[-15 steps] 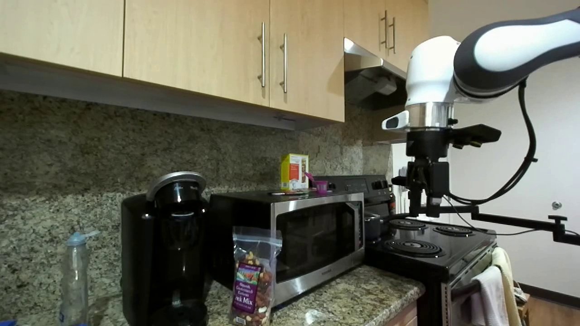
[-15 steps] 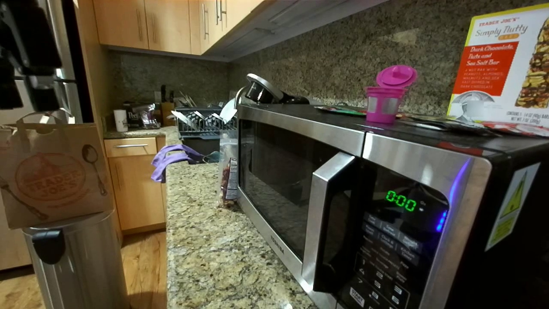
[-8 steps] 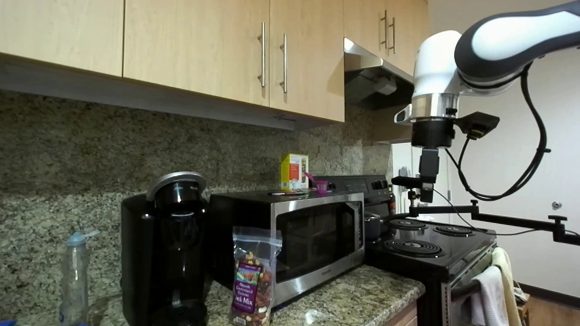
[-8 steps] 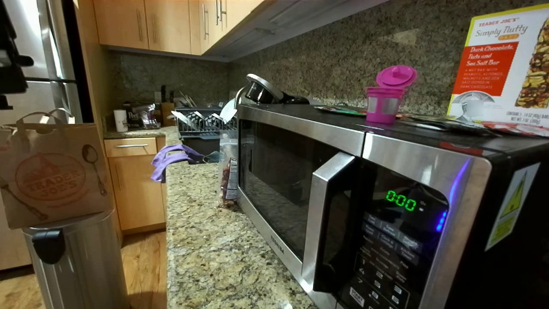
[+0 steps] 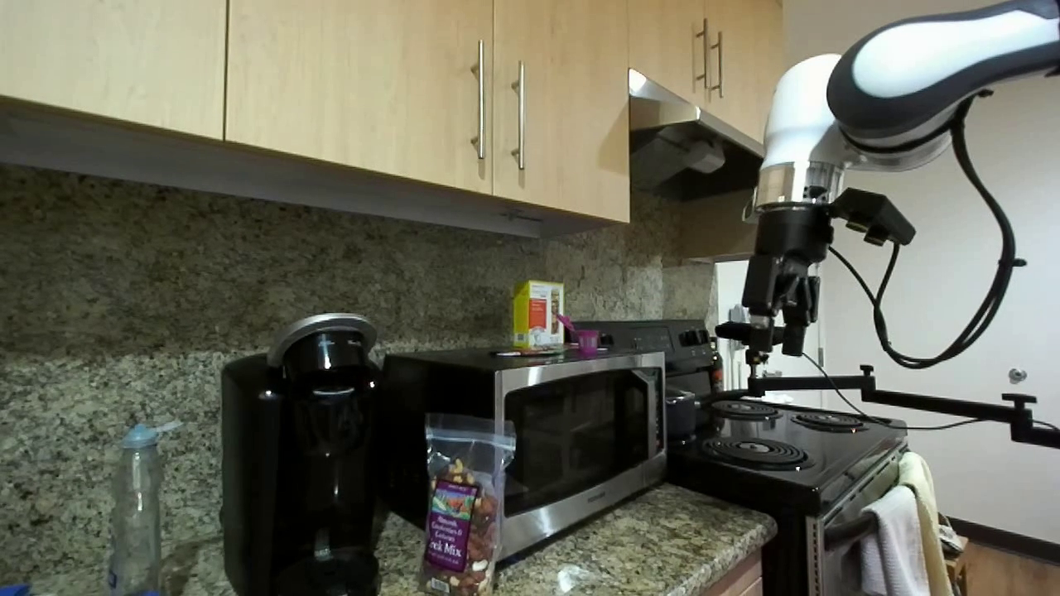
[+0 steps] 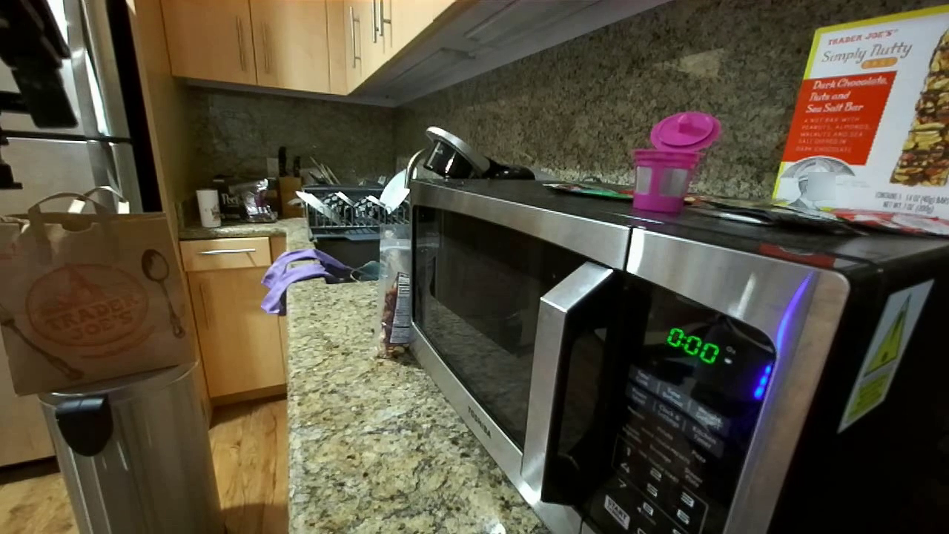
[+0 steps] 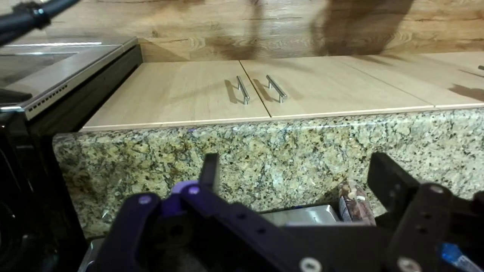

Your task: Take the bag plastic bag from on top of the microwave and place it on the countertop

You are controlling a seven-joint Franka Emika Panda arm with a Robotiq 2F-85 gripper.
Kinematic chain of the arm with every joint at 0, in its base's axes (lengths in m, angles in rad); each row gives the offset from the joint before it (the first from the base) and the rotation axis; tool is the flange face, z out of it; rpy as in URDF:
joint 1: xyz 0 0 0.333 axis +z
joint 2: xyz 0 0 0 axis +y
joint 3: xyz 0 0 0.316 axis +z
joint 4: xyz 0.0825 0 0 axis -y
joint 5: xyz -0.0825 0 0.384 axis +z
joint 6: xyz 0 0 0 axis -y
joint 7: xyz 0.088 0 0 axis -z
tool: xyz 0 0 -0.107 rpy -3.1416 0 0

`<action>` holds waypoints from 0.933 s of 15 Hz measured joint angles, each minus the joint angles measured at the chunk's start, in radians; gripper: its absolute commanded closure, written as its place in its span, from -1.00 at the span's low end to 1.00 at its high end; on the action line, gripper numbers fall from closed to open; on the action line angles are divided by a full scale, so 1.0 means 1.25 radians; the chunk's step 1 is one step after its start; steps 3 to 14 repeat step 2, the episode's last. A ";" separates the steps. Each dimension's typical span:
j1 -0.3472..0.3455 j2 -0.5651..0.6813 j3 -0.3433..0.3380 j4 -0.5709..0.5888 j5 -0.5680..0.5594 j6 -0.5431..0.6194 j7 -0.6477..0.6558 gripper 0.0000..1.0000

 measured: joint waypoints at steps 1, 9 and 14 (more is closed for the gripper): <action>-0.002 0.000 0.001 0.000 0.001 0.000 0.005 -1.00; -0.004 0.000 0.002 0.000 0.001 0.000 0.009 -1.00; -0.004 0.000 0.002 0.000 0.001 0.000 0.009 -1.00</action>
